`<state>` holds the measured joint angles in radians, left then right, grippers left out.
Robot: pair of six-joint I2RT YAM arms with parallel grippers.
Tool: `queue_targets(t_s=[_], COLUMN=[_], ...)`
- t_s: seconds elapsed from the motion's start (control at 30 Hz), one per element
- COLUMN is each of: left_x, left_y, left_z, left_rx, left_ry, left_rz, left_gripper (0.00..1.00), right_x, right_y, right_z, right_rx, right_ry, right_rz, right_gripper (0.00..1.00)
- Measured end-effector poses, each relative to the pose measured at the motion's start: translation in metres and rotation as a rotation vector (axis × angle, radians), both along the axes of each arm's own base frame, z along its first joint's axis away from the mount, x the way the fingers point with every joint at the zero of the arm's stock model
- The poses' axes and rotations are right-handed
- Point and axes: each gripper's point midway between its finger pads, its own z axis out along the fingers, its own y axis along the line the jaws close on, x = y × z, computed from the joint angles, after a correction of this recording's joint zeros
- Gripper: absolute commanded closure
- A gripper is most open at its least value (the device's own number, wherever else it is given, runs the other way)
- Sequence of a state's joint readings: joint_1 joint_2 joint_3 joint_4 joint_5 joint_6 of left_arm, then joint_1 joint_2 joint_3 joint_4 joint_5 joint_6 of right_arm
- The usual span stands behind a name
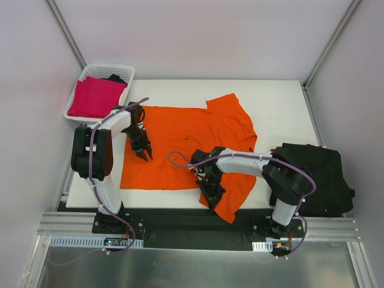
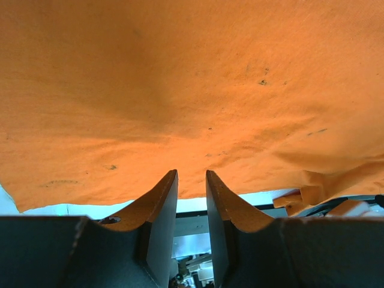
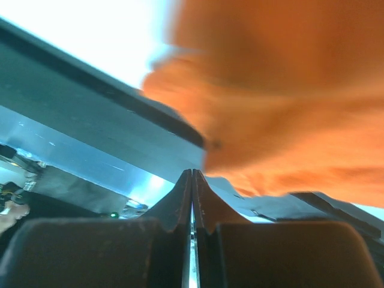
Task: Fold and stack the t-shirts
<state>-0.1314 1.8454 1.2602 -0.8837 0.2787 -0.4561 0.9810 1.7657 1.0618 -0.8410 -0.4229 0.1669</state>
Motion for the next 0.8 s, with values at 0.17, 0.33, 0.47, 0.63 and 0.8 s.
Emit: queue_targets(t_s=[0.17,0.33,0.47,0.63,0.8], left_x=[0.0,0.0,0.0,-0.009,-0.031], left_y=[0.0,0.0,-0.001,-0.007,-0.009], left_z=[0.0,0.0,0.0,-0.008,-0.02], left_rx=[0.0,0.0,-0.001,-0.008,-0.007], left_ry=[0.0,0.0,0.0,0.015,0.077], left_rz=[0.0,0.001,0.003,-0.015,-0.02], left_gripper=[0.75,0.74,0.74,0.73,0.74], right_x=[-0.006,0.022,0.067,0.11,0.134], right_y=[0.004,-0.011,-0.03,-0.056,-0.059], right_z=[-0.001,0.006,0.017,0.013,-0.002], right_rx=[-0.022,-0.049,-0.044,-0.065,-0.077], right_ry=[-0.021,-0.104,-0.188,-0.196,-0.157], right_rz=[0.049,-0.025,-0.182,-0.356,-0.388], right_gripper=[0.99,0.99,0.99,0.99,0.99])
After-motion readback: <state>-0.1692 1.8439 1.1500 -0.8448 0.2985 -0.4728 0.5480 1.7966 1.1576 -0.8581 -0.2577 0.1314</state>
